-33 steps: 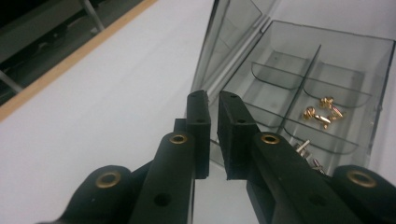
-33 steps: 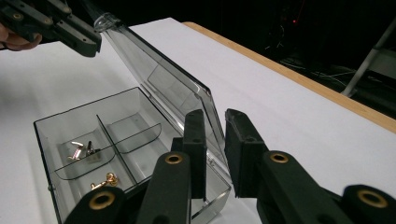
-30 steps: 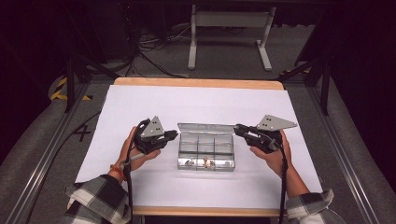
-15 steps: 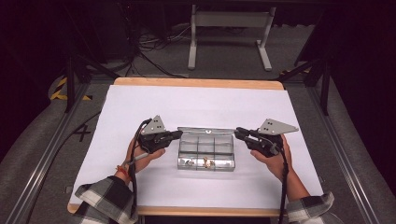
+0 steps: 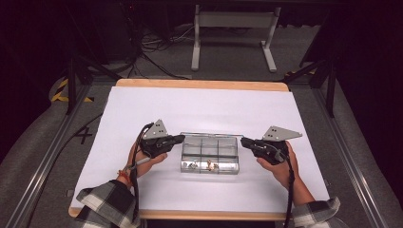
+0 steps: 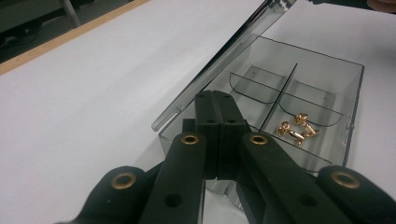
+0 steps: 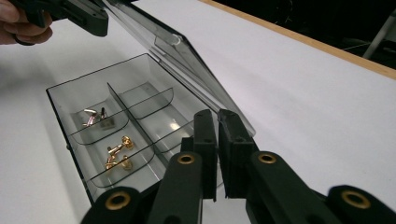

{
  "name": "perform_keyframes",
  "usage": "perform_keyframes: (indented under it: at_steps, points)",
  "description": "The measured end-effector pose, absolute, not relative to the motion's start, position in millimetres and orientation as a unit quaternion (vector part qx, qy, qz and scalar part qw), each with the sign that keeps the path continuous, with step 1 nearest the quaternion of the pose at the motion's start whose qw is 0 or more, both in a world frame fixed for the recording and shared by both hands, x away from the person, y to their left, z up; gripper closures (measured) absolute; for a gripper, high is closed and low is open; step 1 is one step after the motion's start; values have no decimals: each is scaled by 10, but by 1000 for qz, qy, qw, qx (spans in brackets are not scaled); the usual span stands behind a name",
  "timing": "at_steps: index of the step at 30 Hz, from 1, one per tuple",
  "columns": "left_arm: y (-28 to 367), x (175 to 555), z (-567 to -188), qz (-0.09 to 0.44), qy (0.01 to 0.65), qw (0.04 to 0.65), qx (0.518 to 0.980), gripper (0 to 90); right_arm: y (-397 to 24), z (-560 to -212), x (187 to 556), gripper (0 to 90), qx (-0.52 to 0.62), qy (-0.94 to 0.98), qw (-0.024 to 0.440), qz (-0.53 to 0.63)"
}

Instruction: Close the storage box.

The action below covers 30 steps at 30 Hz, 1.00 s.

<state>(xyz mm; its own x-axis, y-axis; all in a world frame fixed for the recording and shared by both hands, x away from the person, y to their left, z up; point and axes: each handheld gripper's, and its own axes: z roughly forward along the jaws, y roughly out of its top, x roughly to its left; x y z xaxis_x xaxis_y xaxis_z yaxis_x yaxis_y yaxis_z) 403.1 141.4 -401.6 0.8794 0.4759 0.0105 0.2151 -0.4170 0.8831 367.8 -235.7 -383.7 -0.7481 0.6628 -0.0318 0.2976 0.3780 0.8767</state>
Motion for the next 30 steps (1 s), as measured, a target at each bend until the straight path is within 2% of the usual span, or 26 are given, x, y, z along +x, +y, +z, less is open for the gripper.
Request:
perform_keyframes:
  at_steps: [30]
  points:
    - [1438,3920,-3985,138,196,485,841,900,-2249,-3846,3591,900,284,815,202,463]
